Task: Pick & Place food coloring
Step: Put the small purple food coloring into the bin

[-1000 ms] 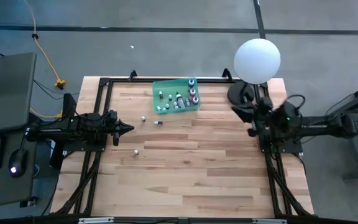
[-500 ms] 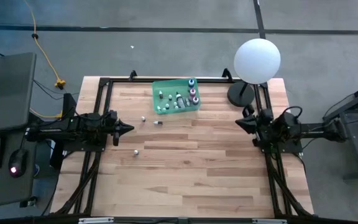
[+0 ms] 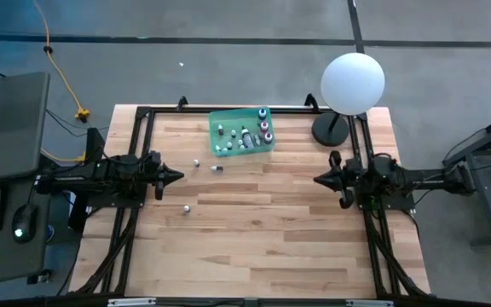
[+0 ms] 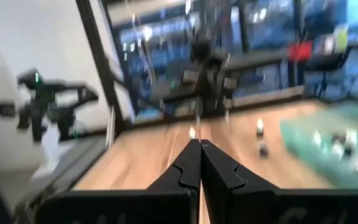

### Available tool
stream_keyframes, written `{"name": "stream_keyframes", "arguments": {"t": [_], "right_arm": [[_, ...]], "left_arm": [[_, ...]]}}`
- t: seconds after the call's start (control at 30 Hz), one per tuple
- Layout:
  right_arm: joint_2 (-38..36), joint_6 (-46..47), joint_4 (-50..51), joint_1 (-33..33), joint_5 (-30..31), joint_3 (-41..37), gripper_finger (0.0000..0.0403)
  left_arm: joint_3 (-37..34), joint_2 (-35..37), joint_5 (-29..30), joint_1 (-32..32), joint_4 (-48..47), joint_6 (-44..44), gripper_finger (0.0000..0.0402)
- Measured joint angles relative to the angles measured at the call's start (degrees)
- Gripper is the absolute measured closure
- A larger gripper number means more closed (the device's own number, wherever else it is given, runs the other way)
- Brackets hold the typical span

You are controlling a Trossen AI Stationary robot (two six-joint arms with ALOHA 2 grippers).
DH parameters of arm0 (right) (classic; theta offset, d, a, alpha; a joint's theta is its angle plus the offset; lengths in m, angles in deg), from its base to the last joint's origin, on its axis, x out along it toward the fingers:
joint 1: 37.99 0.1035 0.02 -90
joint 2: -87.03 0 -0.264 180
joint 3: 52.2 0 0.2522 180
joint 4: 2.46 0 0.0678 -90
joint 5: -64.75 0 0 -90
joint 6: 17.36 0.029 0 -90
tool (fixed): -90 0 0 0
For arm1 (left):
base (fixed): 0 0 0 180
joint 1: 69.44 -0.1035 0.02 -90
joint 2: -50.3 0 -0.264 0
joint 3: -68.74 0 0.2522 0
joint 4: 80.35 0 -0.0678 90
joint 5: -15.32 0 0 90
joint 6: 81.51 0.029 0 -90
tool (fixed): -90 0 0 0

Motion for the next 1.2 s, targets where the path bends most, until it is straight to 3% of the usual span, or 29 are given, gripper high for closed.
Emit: {"name": "stream_keyframes", "arguments": {"t": [0.4, 1.2], "right_arm": [[0.0, 4.2, 12.4, 0.0, -5.9, 0.0, 0.0403], [0.1, 2.0, 12.2, 0.0, -6.3, 0.0, 0.0402]], "left_arm": [[0.0, 0.0, 0.0, 0.0, 0.0, 0.0, 0.0401], [0.0, 0.0, 2.7, 0.0, 0.5, 0.1, 0.0401]]}}
